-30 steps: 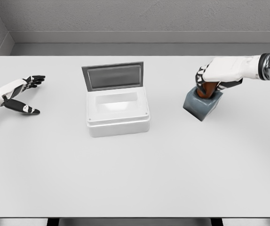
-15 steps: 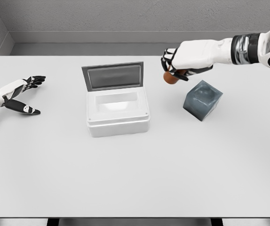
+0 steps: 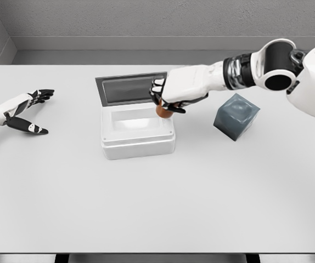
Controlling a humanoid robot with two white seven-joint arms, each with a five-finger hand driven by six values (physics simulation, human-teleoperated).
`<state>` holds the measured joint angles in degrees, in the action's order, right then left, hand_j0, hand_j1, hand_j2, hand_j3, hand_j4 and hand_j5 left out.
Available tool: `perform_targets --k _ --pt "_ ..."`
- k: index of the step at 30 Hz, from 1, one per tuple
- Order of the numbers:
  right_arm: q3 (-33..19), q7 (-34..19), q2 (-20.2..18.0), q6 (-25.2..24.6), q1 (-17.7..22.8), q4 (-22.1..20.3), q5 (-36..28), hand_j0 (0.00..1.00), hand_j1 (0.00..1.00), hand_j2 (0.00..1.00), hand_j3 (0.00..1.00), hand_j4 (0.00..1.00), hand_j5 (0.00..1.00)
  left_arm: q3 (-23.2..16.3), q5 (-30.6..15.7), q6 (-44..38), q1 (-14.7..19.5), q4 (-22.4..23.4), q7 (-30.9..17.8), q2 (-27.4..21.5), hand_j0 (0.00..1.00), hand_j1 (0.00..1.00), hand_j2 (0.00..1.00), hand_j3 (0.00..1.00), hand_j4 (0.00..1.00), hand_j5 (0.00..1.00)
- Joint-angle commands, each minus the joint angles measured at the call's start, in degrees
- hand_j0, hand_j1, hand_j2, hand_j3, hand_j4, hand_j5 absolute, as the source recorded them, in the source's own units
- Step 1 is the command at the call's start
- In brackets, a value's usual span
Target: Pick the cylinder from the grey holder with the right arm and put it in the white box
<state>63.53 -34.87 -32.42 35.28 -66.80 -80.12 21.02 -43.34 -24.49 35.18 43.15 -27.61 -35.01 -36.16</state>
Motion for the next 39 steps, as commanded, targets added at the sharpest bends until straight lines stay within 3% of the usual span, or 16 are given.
perform_targets --k 1,8,21,36,38,39 --pt "0.6 -0.1 0.2 -0.3 -0.1 -0.6 -0.4 0.00 0.00 0.00 0.00 0.00 0.00 0.0 0.1 -0.2 0.0 0.0 0.0 0.0 1.00 1.00 1.00 1.00 1.00 1.00" --pt "0.4 -0.1 1.0 -0.3 -1.1 0.3 -0.5 0.00 0.00 0.00 0.00 0.00 0.00 0.0 0.1 -0.2 0.0 0.1 0.0 0.0 1.00 1.00 1.00 1.00 1.00 1.00" --pt "1.2 -0.1 3.5 -0.3 -1.1 5.7 -0.2 0.00 0.00 0.00 0.00 0.00 0.00 0.0 0.1 -0.2 0.0 0.0 0.0 0.1 1.00 1.00 1.00 1.00 1.00 1.00" --pt "1.6 -0.1 3.5 -0.3 -1.1 5.5 -0.1 0.00 0.00 0.00 0.00 0.00 0.00 -0.1 0.1 -0.2 0.0 0.0 0.0 0.2 1.00 1.00 1.00 1.00 1.00 1.00" --pt "1.6 -0.1 3.5 -0.3 -1.2 5.5 0.1 0.10 0.10 0.10 0.10 0.10 0.10 0.0 0.1 -0.2 0.0 0.0 0.0 0.2 1.00 1.00 1.00 1.00 1.00 1.00" --pt "1.5 -0.1 3.6 -0.3 -1.1 5.3 0.2 0.20 0.20 0.20 0.20 0.20 0.20 -0.1 0.1 -0.2 0.0 0.0 0.0 0.2 1.00 1.00 1.00 1.00 1.00 1.00"
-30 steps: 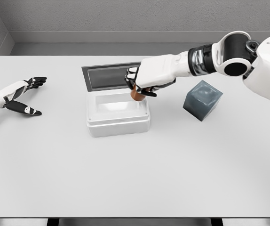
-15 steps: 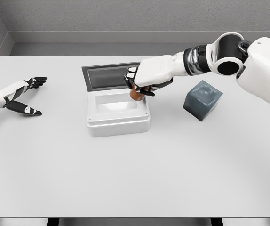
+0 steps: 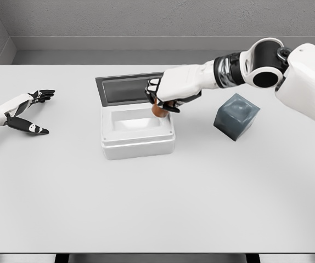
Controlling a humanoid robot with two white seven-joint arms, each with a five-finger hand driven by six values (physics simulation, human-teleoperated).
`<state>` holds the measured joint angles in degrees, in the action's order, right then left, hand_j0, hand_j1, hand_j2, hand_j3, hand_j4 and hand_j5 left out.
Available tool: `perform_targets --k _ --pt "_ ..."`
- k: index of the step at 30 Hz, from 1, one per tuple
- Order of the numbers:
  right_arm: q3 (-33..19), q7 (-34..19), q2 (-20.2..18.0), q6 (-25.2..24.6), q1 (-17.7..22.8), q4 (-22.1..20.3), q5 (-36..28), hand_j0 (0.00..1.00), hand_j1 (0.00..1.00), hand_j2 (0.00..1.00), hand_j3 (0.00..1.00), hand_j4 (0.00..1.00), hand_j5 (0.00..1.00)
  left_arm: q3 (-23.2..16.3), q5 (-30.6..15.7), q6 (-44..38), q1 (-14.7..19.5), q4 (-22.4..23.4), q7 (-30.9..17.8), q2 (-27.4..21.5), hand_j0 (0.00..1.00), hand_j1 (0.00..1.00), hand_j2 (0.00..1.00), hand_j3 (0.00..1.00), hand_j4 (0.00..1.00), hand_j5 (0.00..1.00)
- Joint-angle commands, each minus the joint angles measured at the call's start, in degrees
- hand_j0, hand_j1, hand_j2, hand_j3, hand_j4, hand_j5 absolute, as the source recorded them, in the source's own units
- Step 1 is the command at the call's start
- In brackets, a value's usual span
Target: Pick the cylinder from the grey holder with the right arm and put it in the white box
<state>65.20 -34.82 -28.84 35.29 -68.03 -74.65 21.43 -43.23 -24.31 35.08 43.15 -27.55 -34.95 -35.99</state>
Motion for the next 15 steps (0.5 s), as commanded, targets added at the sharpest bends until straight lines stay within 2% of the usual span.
perform_targets --k 1,2,4,6,8,12,15 --pt "-0.1 -0.2 0.3 -0.3 0.0 -0.2 -0.2 0.28 0.28 0.28 0.28 0.28 0.28 -0.2 0.0 -0.1 0.0 0.0 0.0 0.0 1.00 1.00 1.00 1.00 1.00 1.00" --pt "-0.1 -0.2 0.5 -0.3 0.0 -0.3 -0.2 0.36 0.36 0.36 0.36 0.36 0.36 -0.2 0.0 -0.1 0.0 0.0 0.0 0.0 1.00 1.00 1.00 1.00 1.00 1.00" --pt "-0.1 -0.2 0.9 -0.3 0.1 -1.0 -0.2 0.63 0.63 0.63 0.63 0.63 0.63 -0.2 0.0 -0.1 0.0 0.0 0.0 0.0 1.00 1.00 1.00 1.00 1.00 1.00" --pt "-0.1 -0.2 0.9 -0.3 0.0 -1.6 -0.2 0.77 0.77 0.77 0.77 0.77 0.77 -0.2 0.0 -0.1 -0.1 0.0 0.0 0.0 1.00 1.00 1.00 1.00 1.00 1.00" --pt "-0.2 -0.2 0.8 -0.3 -0.3 -1.8 -0.2 0.85 0.85 0.85 0.85 0.85 0.85 -0.2 0.0 -0.1 -0.4 -0.1 0.0 0.0 1.00 1.00 1.00 1.00 1.00 1.00" --pt "-2.4 -0.2 -0.6 -0.3 -0.6 -4.3 -0.6 0.86 0.86 0.86 0.86 0.86 0.86 -0.2 0.0 -0.1 -0.4 -0.1 0.0 0.0 1.00 1.00 1.00 1.00 1.00 1.00" --pt "-11.5 -0.2 -3.9 -0.3 -0.5 -8.9 -0.9 0.86 0.86 0.86 0.86 0.86 0.86 -0.1 0.0 -0.1 -0.4 -0.1 0.0 0.0 1.00 1.00 1.00 1.00 1.00 1.00"
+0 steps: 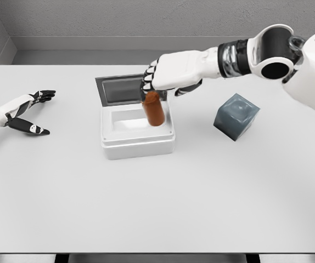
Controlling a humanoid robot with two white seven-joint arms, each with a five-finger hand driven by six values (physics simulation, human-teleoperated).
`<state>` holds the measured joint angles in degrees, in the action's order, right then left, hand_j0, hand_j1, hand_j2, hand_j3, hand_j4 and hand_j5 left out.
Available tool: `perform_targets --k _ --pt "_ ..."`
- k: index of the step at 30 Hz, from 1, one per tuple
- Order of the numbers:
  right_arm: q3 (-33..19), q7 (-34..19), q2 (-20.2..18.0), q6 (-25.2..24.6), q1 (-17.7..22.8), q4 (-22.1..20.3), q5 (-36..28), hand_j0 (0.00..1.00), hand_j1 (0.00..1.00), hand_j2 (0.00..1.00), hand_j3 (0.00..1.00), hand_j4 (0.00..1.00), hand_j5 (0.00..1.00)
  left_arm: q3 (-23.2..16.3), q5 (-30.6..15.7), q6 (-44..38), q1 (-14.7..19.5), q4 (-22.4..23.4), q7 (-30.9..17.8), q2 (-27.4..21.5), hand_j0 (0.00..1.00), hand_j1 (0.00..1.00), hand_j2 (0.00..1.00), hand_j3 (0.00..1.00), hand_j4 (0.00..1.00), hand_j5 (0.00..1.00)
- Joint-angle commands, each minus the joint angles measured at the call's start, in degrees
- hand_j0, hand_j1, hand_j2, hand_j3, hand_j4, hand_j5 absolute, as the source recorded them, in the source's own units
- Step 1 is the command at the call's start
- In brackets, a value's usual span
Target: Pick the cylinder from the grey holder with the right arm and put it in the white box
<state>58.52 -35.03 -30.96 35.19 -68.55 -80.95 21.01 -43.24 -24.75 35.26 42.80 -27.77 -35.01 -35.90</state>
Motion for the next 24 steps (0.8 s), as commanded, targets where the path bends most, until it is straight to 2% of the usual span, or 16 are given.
perform_targets --k 1,2,3,5,8,9,12,13,14,17,21,24 --pt "-6.8 0.0 -1.8 -0.2 0.0 -2.8 -0.5 0.92 0.92 0.92 0.92 0.92 0.92 -0.2 0.4 -0.3 0.0 0.1 0.0 0.0 1.00 1.00 1.00 1.00 1.00 1.00" --pt "-9.2 0.0 -2.0 -0.2 0.1 -3.2 -0.5 0.98 0.98 0.98 0.98 0.98 0.98 -0.1 0.4 -0.3 0.0 0.1 0.0 0.0 1.00 1.00 1.00 1.00 1.00 1.00" --pt "-11.6 0.0 -4.0 -0.2 0.4 -4.4 -0.6 1.00 1.00 1.00 1.00 1.00 1.00 -0.1 0.4 -0.3 0.0 0.1 0.0 0.0 1.00 1.00 1.00 1.00 1.00 1.00" --pt "-14.7 0.0 -8.5 -0.2 0.6 -5.1 -9.8 1.00 1.00 1.00 1.00 1.00 1.00 -0.1 0.4 -0.3 0.0 0.1 0.0 0.0 1.00 1.00 1.00 1.00 1.00 1.00" --pt "-15.7 0.0 -13.9 -0.2 1.4 -5.1 -13.3 1.00 1.00 1.00 1.00 1.00 1.00 -0.1 0.4 -0.3 0.0 0.1 0.0 0.0 1.00 1.00 1.00 1.00 1.00 1.00" --pt "-15.7 0.0 -16.1 -0.2 2.7 -5.1 -14.2 1.00 1.00 1.00 1.00 1.00 1.00 -0.1 0.4 -0.3 0.0 0.1 0.0 0.0 1.00 1.00 1.00 1.00 1.00 1.00" --pt "-12.6 0.0 -19.1 -0.2 11.1 -4.5 -13.5 1.00 1.00 1.00 1.00 1.00 1.00 -0.1 -0.1 -0.3 0.7 -0.1 0.0 -0.2 1.00 1.00 1.00 1.00 1.00 1.00" --pt "-9.1 0.0 -19.5 -0.2 11.5 -4.3 -13.4 1.00 1.00 1.00 1.00 1.00 1.00 0.0 -0.4 -0.3 1.2 -0.8 0.0 0.0 1.00 1.00 1.00 1.00 1.00 1.00" --pt "-8.5 0.0 -19.9 -0.2 11.9 -4.4 -13.2 1.00 1.00 1.00 1.00 1.00 1.00 0.3 -1.2 -0.3 3.2 -1.1 0.0 1.1 1.00 1.00 1.00 1.00 1.00 1.00" --pt "-9.6 0.0 -21.2 -0.2 11.9 -4.5 -13.3 1.00 1.00 1.00 1.00 1.00 1.00 9.1 -2.0 -1.5 5.8 -1.1 0.0 3.2 1.00 1.00 1.00 1.00 1.00 1.00" --pt "-10.5 0.0 -21.0 -0.2 12.6 -4.2 -13.2 1.00 1.00 1.00 1.00 1.00 1.00 9.3 -1.9 -4.1 5.9 -4.0 0.0 6.7 1.00 1.00 1.00 1.00 1.00 1.00" --pt "-14.7 0.0 -21.2 -0.2 16.3 -4.1 -13.1 1.00 1.00 1.00 1.00 1.00 1.00 9.2 -1.9 -4.2 5.3 -9.7 0.0 7.8 1.00 1.00 1.00 1.00 1.00 1.00"
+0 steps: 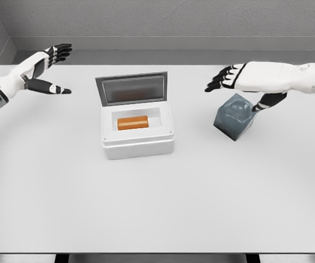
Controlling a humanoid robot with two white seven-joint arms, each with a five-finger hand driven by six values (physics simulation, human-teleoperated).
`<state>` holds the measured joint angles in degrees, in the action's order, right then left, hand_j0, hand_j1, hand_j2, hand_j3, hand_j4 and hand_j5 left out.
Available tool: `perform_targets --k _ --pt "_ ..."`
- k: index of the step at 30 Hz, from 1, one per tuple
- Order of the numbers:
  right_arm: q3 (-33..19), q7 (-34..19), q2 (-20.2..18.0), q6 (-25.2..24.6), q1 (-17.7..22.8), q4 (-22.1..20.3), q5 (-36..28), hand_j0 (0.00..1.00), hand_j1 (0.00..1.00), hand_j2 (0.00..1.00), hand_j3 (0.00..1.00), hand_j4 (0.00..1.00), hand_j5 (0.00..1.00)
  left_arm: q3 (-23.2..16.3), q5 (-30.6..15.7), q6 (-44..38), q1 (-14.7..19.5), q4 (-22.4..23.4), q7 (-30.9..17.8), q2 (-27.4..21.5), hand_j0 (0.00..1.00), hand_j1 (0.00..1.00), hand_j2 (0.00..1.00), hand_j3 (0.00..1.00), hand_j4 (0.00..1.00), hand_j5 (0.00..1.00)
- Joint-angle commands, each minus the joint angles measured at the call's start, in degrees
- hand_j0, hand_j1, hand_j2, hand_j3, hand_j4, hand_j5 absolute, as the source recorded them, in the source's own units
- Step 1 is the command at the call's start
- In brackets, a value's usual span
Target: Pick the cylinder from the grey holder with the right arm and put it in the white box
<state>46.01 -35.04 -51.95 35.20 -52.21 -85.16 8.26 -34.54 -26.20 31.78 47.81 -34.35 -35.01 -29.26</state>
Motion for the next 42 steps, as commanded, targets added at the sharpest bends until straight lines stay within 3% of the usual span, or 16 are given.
perform_targets --k 1,7,17,22,34,42 --pt "-2.2 0.0 -0.7 -0.2 0.1 0.1 -0.3 1.00 1.00 1.00 1.00 1.00 1.00 0.5 -0.5 -0.5 -0.1 -4.6 0.0 1.0 1.00 1.00 1.00 1.00 1.00 1.00" --pt "-2.2 0.0 -2.6 -0.2 1.0 0.0 -0.5 1.00 1.00 1.00 1.00 1.00 1.00 0.3 -0.5 0.0 -3.3 -12.6 0.0 -0.1 1.00 1.00 1.00 1.00 1.00 1.00" --pt "-2.0 0.0 -3.4 -0.2 1.8 -0.1 -0.5 1.00 1.00 1.00 1.00 1.00 1.00 -1.4 -0.6 -0.1 -6.0 -15.4 0.0 -0.8 1.00 1.00 1.00 1.00 1.00 1.00" --pt "-1.9 0.0 -3.4 -0.2 1.8 -0.2 -0.5 1.00 1.00 1.00 1.00 1.00 1.00 -1.6 -0.6 -0.1 -8.7 -21.1 0.0 -3.3 1.00 1.00 1.00 1.00 1.00 1.00" --pt "-1.7 0.0 -3.4 -0.2 1.8 -0.4 -0.5 1.00 1.00 1.00 1.00 1.00 1.00 -1.6 -1.0 0.0 -10.5 -24.6 0.0 -5.0 1.00 1.00 1.00 1.00 1.00 1.00" --pt "-1.8 0.0 -3.4 -0.2 1.5 -0.4 -0.5 1.00 1.00 1.00 1.00 1.00 1.00 -1.7 -3.8 0.0 -12.7 -30.3 0.0 -9.2 1.00 1.00 1.00 1.00 1.00 1.00"
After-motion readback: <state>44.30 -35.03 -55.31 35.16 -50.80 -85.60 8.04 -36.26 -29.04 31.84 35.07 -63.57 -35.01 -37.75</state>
